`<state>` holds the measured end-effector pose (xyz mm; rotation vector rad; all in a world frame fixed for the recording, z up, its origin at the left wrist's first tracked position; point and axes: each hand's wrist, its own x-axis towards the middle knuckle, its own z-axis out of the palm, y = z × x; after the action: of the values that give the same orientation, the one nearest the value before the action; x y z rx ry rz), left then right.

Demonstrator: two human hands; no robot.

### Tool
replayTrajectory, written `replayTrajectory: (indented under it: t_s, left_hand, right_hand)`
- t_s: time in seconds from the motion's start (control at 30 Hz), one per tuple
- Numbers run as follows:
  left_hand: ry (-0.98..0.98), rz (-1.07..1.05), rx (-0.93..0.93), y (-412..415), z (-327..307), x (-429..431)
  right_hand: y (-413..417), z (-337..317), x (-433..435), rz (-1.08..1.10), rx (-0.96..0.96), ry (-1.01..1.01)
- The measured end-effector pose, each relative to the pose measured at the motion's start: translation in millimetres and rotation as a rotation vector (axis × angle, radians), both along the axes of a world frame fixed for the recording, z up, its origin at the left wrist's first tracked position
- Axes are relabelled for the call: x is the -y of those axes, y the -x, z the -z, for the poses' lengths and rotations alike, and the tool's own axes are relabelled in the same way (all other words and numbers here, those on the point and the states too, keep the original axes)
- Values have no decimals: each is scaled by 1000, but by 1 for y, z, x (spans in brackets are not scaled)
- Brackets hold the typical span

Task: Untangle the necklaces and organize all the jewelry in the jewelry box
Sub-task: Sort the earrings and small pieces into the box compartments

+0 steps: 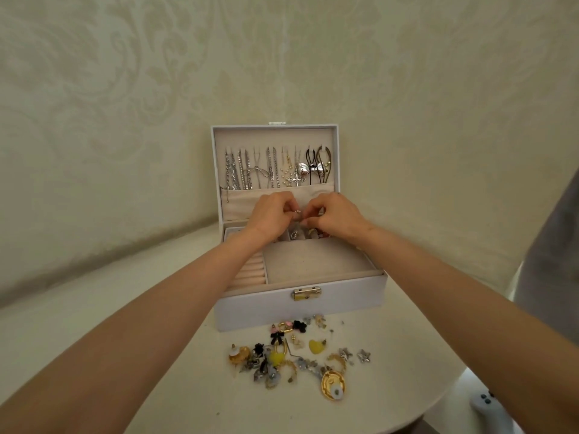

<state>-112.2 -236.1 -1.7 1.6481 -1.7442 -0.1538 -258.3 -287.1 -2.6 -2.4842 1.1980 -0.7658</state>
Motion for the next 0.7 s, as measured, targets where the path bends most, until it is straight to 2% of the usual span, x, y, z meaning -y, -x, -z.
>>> replayTrajectory:
  t_s: [0.13,0.27,0.43,0.7]
  left_hand:
    - [7,18,-115,0,-3,-2]
    - [-32,75,-320,0,-4,-5]
    - [-54,37,-64,-5,-2,-11]
    - [-104,47,-34,-5,1,-14]
  right_hand:
    - [1,2,-2,-2,42,-20]
    - [2,-1,-5,6,130,-32]
    - [3,-7,-12,-28,164,-114]
    - [4,-8,-14,-30,132,-128]
